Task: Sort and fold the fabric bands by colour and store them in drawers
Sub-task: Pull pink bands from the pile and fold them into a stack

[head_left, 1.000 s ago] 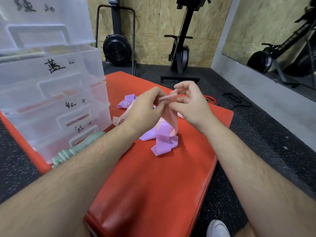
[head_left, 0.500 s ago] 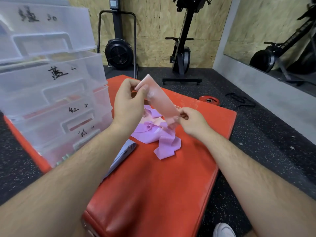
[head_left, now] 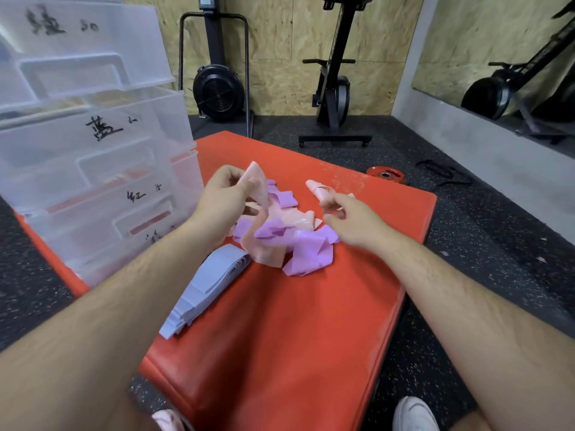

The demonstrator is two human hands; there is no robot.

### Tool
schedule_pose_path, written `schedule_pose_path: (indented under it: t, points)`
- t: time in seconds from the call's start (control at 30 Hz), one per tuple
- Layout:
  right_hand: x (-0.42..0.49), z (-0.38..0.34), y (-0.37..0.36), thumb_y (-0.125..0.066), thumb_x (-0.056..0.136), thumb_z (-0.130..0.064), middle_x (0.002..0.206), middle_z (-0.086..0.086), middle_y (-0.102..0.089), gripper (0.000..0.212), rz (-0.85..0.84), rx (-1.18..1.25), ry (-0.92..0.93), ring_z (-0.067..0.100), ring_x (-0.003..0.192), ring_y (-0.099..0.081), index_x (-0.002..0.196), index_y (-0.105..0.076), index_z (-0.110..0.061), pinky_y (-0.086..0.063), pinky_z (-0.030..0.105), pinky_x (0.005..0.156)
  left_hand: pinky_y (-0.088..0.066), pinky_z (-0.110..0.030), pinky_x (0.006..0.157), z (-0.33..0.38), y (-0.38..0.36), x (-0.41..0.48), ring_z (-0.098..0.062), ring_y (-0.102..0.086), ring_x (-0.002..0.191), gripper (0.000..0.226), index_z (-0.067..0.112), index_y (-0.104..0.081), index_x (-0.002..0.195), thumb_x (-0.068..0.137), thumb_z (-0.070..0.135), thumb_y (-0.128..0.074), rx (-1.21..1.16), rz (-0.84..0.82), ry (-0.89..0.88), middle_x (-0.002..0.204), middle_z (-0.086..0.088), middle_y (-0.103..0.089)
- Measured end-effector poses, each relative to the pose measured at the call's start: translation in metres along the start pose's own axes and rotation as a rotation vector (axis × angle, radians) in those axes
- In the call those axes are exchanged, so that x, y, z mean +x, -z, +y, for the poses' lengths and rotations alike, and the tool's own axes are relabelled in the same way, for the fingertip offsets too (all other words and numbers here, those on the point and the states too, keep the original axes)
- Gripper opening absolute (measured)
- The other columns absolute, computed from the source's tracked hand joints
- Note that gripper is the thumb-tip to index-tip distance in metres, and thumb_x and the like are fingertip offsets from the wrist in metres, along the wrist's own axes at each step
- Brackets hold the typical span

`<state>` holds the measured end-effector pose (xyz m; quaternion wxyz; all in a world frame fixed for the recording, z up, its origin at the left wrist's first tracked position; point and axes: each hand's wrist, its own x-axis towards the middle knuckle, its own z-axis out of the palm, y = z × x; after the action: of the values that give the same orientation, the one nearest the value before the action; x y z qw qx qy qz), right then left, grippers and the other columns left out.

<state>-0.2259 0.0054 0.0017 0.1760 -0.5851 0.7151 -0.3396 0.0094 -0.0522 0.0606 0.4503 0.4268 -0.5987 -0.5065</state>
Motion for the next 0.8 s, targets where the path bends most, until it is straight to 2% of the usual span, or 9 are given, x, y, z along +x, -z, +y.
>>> schedule_pose_path:
  t: [0.17,0.27,0.33,0.4,0.5,0.57,0.67,0.73,0.8]
  points:
    - [-0.005,-0.054,-0.030,-0.060,0.097,-0.020,0.129,-0.018,-0.057,0.049,-0.103,0.241,0.247,0.004,0.119,-0.056,0.142,-0.047,-0.030,-0.047,0.024,0.099,-0.032,-0.010,0.033,-0.002,-0.008,-0.009,-0.023,-0.060,0.070,0.007,0.011,-0.050,0.094,0.100,0.009,-0.053,0.092,-0.189,0.006,0.084,-0.008,-0.065]
    - [-0.004,-0.070,-0.035,-0.066,0.096,-0.024,0.100,-0.020,-0.065,0.027,-0.128,0.365,0.219,-0.002,0.094,-0.061,0.121,-0.058,-0.028,-0.049,0.022,0.082,-0.033,-0.010,0.033,0.002,-0.007,-0.012,-0.027,-0.059,0.070,0.008,0.010,-0.049,0.094,0.099,0.006,-0.053,0.039,-0.185,-0.048,0.086,-0.016,-0.062]
    - [-0.004,-0.071,-0.031,-0.072,0.093,-0.026,0.096,-0.008,-0.071,0.020,-0.165,0.438,0.152,0.006,0.087,-0.065,0.109,-0.064,-0.019,-0.053,0.033,0.080,-0.038,-0.014,0.036,0.005,-0.003,-0.011,-0.026,-0.059,0.066,0.010,0.010,-0.049,0.091,0.099,0.005,-0.053,-0.018,-0.154,-0.101,0.087,-0.020,-0.061]
    - [-0.006,-0.070,-0.024,-0.075,0.091,-0.019,0.091,0.003,-0.070,0.021,-0.241,0.480,0.105,0.010,0.081,-0.064,0.103,-0.066,-0.005,-0.053,0.034,0.079,-0.046,-0.026,0.046,0.006,0.005,-0.007,-0.019,-0.060,0.058,0.012,0.013,-0.050,0.089,0.098,0.008,-0.056,-0.084,-0.112,-0.118,0.084,-0.016,-0.064]
    - [-0.008,-0.064,-0.007,-0.075,0.089,-0.016,0.092,0.007,-0.068,0.019,-0.305,0.403,0.064,-0.019,0.073,-0.053,0.097,-0.065,-0.001,-0.048,0.013,0.079,-0.039,-0.064,0.049,0.001,0.017,-0.006,-0.018,-0.056,0.056,0.011,0.020,-0.055,0.090,0.088,0.025,-0.065,-0.117,-0.091,-0.038,0.080,-0.009,-0.066]
    - [-0.006,-0.055,0.003,-0.080,0.085,-0.024,0.102,0.010,-0.073,0.028,-0.343,0.320,0.059,-0.015,0.114,-0.054,0.096,-0.068,-0.002,-0.042,0.017,0.100,-0.031,-0.079,0.049,-0.001,0.022,-0.007,-0.021,-0.053,0.057,0.012,0.021,-0.056,0.088,0.086,0.027,-0.066,-0.143,-0.075,-0.003,0.078,-0.011,-0.064]
    - [-0.011,-0.048,0.017,-0.084,0.075,-0.037,0.128,-0.005,-0.064,0.031,-0.383,0.145,0.044,0.009,0.150,-0.025,0.095,-0.074,-0.015,-0.033,0.030,0.107,-0.046,-0.064,0.062,-0.001,0.029,-0.010,-0.023,-0.054,0.062,0.010,0.016,-0.054,0.088,0.093,0.020,-0.062,-0.206,-0.027,0.007,0.069,-0.004,-0.064]
    - [-0.020,-0.041,0.029,-0.086,0.076,-0.032,0.102,-0.021,-0.066,0.015,-0.466,0.085,-0.011,0.002,0.117,-0.052,0.084,-0.075,-0.024,-0.040,0.028,0.090,-0.051,-0.048,0.063,-0.002,0.035,-0.011,-0.027,-0.058,0.069,0.008,0.012,-0.052,0.090,0.096,0.014,-0.058,-0.225,0.020,0.028,0.071,-0.006,-0.065]
    - [-0.032,-0.032,0.041,-0.086,0.077,-0.027,0.087,-0.007,-0.073,0.019,-0.533,0.035,-0.078,0.004,0.085,-0.063,0.088,-0.074,-0.019,-0.047,0.032,0.084,-0.055,-0.039,0.059,-0.005,0.042,-0.014,-0.026,-0.063,0.064,0.008,0.009,-0.050,0.091,0.098,0.008,-0.053,-0.220,0.066,0.060,0.075,-0.013,-0.066]
